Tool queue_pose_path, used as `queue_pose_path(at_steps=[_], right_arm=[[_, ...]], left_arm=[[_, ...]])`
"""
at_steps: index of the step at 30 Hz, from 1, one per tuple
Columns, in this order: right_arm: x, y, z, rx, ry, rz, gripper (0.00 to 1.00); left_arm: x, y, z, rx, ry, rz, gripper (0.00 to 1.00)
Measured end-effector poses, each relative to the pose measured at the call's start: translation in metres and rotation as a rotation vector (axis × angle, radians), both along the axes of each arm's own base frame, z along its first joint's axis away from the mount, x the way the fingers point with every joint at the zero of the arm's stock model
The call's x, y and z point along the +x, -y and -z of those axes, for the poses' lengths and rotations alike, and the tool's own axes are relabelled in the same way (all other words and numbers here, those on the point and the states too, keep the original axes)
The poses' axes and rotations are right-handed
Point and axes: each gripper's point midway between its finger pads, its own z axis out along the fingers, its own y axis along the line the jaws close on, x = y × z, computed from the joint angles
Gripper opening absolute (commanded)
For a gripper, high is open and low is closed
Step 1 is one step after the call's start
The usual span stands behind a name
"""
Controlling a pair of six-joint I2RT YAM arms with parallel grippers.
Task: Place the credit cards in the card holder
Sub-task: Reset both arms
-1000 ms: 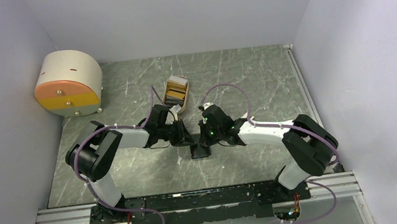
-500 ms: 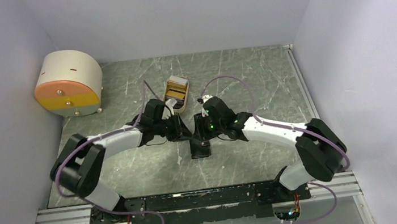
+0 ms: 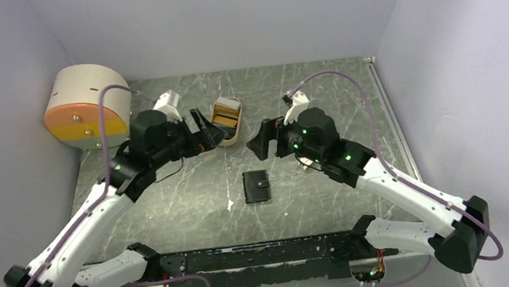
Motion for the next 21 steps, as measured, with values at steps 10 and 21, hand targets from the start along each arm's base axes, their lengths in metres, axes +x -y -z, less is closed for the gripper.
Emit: queue_pose_path(at_steps=[10, 21], right_arm=[[0.006, 0.047, -0.032, 0.042, 0.049, 0.245, 0.99], [0.000, 0.071, -0.030, 0.069, 0.042, 0.341, 0.99]], left_arm=[[-0.032, -0.057, -0.060, 0.015, 0.159, -0.127, 0.99], [-0.044, -0.071, -0.021, 0.066, 0.102, -0.153, 0.99]])
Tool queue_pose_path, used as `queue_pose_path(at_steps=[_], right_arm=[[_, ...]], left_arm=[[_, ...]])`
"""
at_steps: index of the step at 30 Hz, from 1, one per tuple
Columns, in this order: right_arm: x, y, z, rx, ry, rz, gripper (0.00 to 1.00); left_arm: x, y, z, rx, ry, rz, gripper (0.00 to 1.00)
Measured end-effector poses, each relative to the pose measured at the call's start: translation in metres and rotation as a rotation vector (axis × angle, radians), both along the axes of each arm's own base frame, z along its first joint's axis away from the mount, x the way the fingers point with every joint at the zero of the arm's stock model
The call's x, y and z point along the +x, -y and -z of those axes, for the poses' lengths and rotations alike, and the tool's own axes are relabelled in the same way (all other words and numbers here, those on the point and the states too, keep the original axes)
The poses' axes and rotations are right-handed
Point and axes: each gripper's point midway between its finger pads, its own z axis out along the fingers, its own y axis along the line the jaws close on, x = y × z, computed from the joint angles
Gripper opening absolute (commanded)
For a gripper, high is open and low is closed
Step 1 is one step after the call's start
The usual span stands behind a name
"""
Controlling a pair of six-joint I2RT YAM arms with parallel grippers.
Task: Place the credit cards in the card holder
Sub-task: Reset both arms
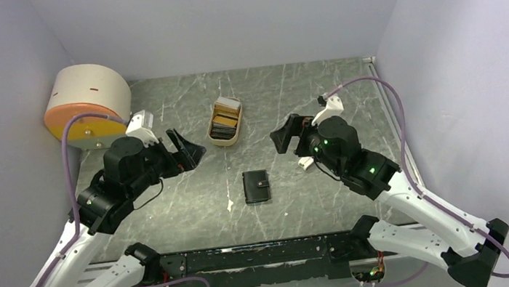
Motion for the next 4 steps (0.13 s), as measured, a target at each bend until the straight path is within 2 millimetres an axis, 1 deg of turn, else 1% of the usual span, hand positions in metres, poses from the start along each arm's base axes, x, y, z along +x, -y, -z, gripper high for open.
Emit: queue_pose_path(at_steps=[4], right_arm=[[0.0009, 0.0029, -0.0006, 0.000, 0.002, 0.017, 0.99]], left_arm=[[0.0005, -0.0003, 0.0047, 0.006, -0.010, -0.005, 0.99]])
